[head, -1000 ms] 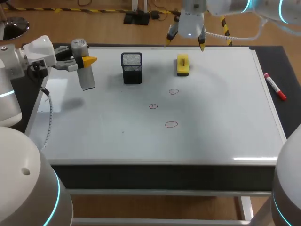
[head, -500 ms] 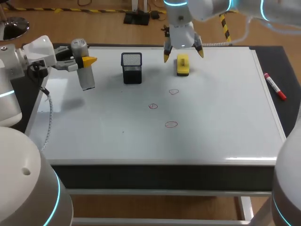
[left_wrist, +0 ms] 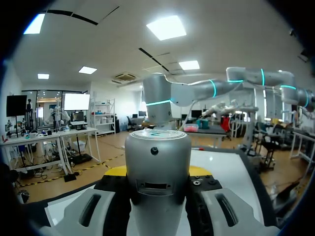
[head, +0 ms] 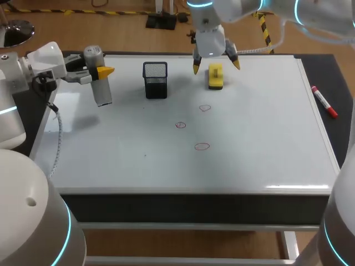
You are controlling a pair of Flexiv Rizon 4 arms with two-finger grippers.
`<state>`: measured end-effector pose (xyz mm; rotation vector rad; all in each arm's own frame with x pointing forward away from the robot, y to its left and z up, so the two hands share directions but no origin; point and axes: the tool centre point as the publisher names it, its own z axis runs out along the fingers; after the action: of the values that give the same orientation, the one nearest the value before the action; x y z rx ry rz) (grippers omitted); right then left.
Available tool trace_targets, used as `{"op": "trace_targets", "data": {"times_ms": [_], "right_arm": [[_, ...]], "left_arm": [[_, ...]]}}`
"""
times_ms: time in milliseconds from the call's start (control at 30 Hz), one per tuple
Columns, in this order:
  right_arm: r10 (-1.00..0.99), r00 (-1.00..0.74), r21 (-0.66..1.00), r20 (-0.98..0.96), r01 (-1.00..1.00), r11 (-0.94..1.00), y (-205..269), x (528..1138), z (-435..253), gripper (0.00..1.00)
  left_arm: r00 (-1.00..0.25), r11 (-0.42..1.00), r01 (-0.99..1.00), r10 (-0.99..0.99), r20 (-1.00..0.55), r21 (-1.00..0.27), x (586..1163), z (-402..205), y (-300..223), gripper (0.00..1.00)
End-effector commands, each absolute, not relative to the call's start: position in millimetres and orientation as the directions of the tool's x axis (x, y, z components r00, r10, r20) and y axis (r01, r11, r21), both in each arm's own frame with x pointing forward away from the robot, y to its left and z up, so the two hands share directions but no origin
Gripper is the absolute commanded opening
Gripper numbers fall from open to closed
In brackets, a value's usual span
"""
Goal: Pick up the inspection probe, press it on each red-marked spot on the whiteboard one by one, put down the probe, pick up the eraser, and wipe off all the red marks.
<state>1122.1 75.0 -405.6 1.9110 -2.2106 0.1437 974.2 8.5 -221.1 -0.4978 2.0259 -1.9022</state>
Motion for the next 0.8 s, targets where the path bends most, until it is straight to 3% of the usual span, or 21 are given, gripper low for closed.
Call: {"op": "trace_targets", "data": {"times_ms": [33,800], "right_arm": [[-0.964,-0.144,0.069,0.225,-0.984,0.164,75,1124,-406,1.0],[-0.979,-0.181,0.083,0.09,-0.979,0.188,63,1118,-422,1.0]], "left_arm": [[-0.889,0.052,-0.033,-0.458,0.005,-0.998,974,-222,8,0.0],[-0.889,0.052,-0.033,-0.458,0.005,-0.998,974,-222,8,0.0]]}}
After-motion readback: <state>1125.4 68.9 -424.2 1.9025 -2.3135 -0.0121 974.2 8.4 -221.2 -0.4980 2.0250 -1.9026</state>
